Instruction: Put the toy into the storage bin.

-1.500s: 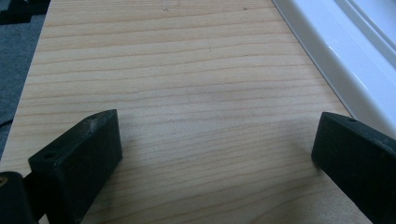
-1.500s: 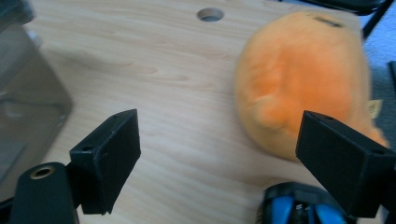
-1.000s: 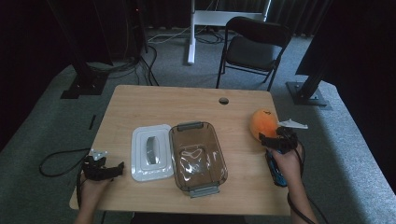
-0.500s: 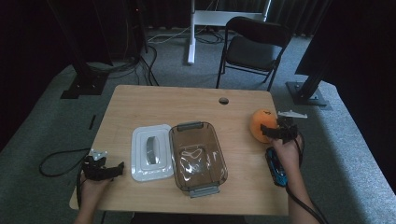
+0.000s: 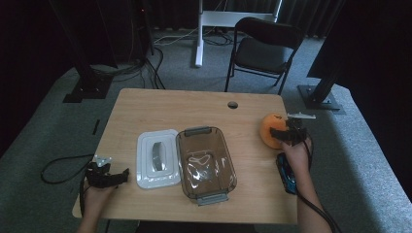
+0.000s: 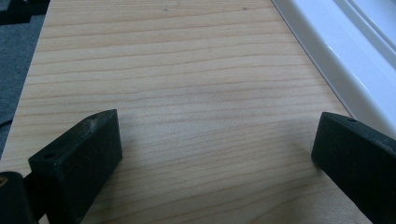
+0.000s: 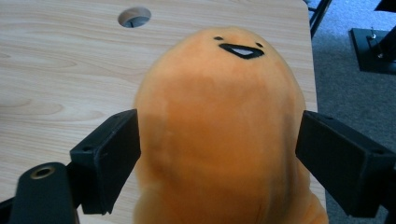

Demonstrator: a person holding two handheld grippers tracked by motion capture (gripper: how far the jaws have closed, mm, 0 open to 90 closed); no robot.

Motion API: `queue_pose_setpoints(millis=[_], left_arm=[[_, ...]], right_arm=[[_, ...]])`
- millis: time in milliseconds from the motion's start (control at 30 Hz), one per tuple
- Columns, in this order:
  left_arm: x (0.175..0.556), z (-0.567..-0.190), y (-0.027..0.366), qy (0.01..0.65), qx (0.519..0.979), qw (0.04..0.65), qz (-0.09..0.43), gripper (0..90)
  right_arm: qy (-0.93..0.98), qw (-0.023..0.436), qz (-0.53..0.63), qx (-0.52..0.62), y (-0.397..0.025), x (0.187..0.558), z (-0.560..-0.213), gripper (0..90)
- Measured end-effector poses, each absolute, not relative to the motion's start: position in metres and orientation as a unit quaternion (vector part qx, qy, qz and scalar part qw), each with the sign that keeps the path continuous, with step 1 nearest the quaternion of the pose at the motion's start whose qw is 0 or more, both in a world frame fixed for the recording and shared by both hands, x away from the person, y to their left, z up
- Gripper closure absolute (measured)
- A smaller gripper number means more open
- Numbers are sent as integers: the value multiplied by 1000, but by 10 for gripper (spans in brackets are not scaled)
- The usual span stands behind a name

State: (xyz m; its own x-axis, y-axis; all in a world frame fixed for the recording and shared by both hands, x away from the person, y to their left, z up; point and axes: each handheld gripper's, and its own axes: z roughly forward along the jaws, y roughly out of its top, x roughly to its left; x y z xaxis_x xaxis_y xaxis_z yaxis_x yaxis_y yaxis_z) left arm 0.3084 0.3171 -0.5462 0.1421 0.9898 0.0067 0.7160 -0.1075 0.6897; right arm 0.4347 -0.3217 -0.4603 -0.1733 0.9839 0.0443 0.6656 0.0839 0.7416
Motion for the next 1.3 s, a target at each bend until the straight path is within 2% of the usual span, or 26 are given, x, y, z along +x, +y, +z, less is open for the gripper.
queue_pose_setpoints(millis=[533, 933, 1000, 1167, 1200, 1300], left_arm=[[308, -546, 317, 607, 702, 278, 246, 21], [308, -546, 317, 607, 702, 278, 246, 21], [308, -546, 317, 607, 702, 278, 246, 21], [308, -546, 317, 607, 702, 278, 246, 21], [308, -546, 317, 607, 702, 278, 246, 21], [308, -546, 317, 607, 702, 278, 246, 21]], right_arm=[[697, 228, 317, 601, -319, 448, -477, 139], [710, 238, 315, 583, -316, 444, -488, 147], [712, 240, 318, 578, -314, 442, -490, 169], [712, 238, 316, 580, -315, 438, -486, 351], [712, 238, 316, 580, -315, 438, -486, 351], [717, 232, 312, 578, -316, 437, -482, 463]])
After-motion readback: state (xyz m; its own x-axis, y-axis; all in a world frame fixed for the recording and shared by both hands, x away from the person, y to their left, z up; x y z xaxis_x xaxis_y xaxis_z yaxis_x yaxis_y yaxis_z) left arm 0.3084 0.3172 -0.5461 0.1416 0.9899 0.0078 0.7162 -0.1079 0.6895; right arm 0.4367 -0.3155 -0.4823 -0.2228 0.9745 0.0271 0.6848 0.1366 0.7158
